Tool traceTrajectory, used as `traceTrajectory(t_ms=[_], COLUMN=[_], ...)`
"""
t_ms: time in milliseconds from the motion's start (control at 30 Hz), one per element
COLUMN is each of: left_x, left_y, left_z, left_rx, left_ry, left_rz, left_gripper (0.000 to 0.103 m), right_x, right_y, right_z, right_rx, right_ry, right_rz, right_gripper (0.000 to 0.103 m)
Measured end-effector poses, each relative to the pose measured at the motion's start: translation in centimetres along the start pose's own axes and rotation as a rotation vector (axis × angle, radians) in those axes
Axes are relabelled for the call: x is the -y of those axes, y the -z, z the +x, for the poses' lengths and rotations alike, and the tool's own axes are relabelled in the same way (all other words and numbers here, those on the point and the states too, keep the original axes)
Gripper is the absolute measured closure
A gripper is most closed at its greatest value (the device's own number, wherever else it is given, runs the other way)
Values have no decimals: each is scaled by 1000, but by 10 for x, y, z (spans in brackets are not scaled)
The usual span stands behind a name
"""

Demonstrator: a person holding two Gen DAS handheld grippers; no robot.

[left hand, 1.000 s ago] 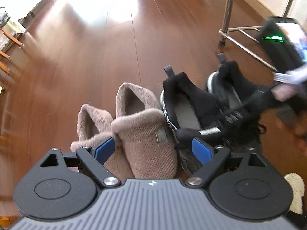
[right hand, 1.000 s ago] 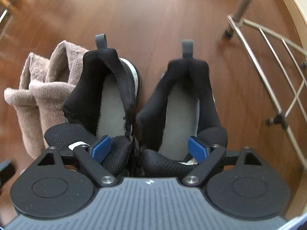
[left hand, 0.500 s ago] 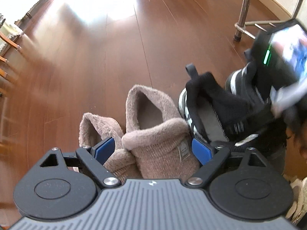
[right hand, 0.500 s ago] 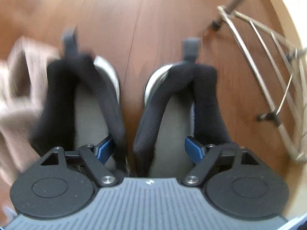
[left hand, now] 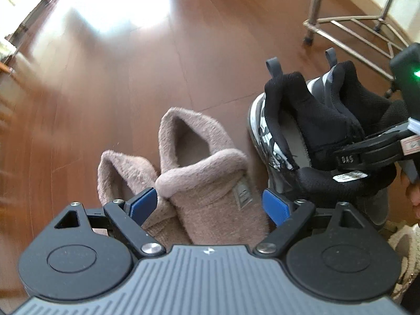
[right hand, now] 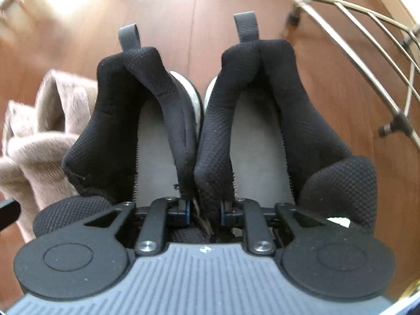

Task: Organize scattered shoes
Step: 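Grasp both black sneakers by their heel collars with the right gripper, then lift the black sneakers with the right gripper onto the chrome rack shelf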

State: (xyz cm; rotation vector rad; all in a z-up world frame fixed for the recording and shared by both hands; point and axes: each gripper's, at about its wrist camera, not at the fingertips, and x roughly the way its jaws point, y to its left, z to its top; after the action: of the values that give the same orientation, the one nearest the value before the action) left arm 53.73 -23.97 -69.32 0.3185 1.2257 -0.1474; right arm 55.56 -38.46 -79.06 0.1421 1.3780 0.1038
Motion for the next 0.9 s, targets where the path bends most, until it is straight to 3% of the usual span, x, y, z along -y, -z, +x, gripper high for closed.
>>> traceTrajectory(t_ms=[233, 433, 700, 900], left_x=[8, 9, -4, -17], left_y=[-7, -23, -64, -97], left_z=[-28, -100, -293, -443], left_rx=[39, 84, 206, 282], left_ry=[19, 57, 157, 201], left_rz=[33, 82, 198, 175], left_gripper=[13, 13, 13, 13], right_x=[38, 53, 66, 66], right_y=[9, 5, 10, 28], right_z=[-64, -169, -360, -543], right_rx=[143, 248, 313, 439], right_ry=[-61, -100, -167, -206], right_rz=[152, 240, 392, 514], right_gripper=[87, 87, 87, 87])
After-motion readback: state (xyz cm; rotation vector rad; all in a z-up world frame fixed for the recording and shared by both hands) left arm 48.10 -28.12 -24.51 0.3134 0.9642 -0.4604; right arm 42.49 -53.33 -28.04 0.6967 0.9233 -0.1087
